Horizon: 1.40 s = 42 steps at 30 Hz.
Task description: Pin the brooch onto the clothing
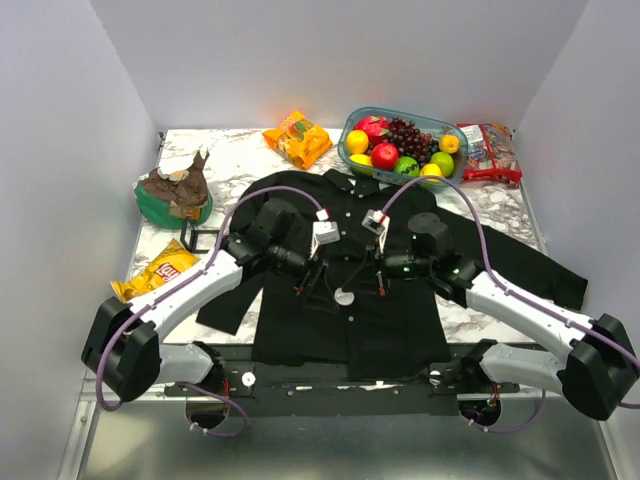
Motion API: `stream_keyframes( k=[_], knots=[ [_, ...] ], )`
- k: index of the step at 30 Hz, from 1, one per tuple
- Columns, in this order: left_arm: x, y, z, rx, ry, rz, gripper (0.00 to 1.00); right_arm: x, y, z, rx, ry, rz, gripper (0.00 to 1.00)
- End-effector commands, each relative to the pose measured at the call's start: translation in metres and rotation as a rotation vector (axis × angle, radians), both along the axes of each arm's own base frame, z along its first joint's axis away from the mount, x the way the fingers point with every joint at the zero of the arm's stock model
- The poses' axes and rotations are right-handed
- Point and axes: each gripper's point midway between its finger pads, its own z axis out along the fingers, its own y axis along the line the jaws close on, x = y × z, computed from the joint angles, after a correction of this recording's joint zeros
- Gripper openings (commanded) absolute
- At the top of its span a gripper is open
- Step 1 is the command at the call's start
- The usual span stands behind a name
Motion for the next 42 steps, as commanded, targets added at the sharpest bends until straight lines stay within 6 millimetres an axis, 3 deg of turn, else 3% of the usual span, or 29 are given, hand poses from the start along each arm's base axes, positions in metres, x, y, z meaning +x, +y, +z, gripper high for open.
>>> stream_keyframes(
  k=[1, 3, 4, 5, 6, 7, 8, 9, 10, 12, 13, 14, 17, 27, 31, 39, 42],
  knots=[
    [0.023, 0.009, 0.016, -0.041, -0.115, 0.123, 0.93, 0.019, -0.008, 0.01, 0.01, -0.046, -0.177, 0.01],
    [0.034, 0.012, 0.031, -0.081, -0.188, 0.192, 0.93, 0.024, -0.012, 0.028, 0.072, -0.082, -0.235, 0.01],
    [0.044, 0.015, 0.028, -0.055, -0.201, 0.276, 0.93, 0.025, -0.012, 0.037, 0.101, -0.098, -0.252, 0.01],
    [0.053, 0.014, 0.038, -0.089, -0.244, 0.326, 0.93, 0.026, -0.013, 0.058, 0.174, -0.133, -0.268, 0.01],
    [0.056, 0.017, 0.051, -0.126, -0.276, 0.382, 0.93, 0.027, -0.013, 0.064, 0.199, -0.144, -0.279, 0.01],
    [0.056, 0.019, 0.049, -0.137, -0.217, 0.446, 0.93, 0.028, -0.014, 0.072, 0.226, -0.167, -0.291, 0.01],
    [0.066, 0.018, 0.065, -0.209, -0.268, 0.504, 0.92, 0.029, -0.012, 0.085, 0.273, -0.191, -0.292, 0.01],
    [0.062, 0.021, 0.078, -0.268, -0.289, 0.523, 0.91, 0.029, -0.011, 0.09, 0.292, -0.197, -0.289, 0.01],
    [0.058, 0.023, 0.071, -0.28, -0.266, 0.539, 0.91, 0.03, -0.01, 0.095, 0.314, -0.202, -0.289, 0.01],
    [0.058, 0.027, 0.095, -0.398, -0.275, 0.601, 0.89, 0.03, -0.006, 0.108, 0.365, -0.21, -0.277, 0.01],
    [0.058, 0.029, 0.087, -0.404, -0.254, 0.627, 0.86, 0.03, -0.005, 0.113, 0.381, -0.215, -0.269, 0.01],
    [0.057, 0.031, 0.098, -0.46, -0.237, 0.649, 0.84, 0.029, -0.004, 0.119, 0.402, -0.223, -0.257, 0.01],
    [0.053, 0.035, 0.108, -0.539, -0.227, 0.667, 0.78, 0.028, 0.001, 0.127, 0.421, -0.226, -0.232, 0.01],
    [0.051, 0.026, 0.099, -0.53, -0.162, 0.637, 0.59, 0.022, 0.007, 0.131, 0.456, -0.22, -0.192, 0.01],
    [0.05, 0.022, 0.102, -0.54, -0.162, 0.617, 0.42, 0.021, 0.008, 0.132, 0.458, -0.22, -0.187, 0.01],
    [0.045, 0.013, 0.095, -0.52, -0.142, 0.576, 0.38, 0.021, 0.011, 0.131, 0.452, -0.22, -0.18, 0.01],
    [0.043, 0.011, 0.095, -0.517, -0.142, 0.563, 0.22, 0.022, 0.011, 0.128, 0.448, -0.213, -0.187, 0.01]
  ],
)
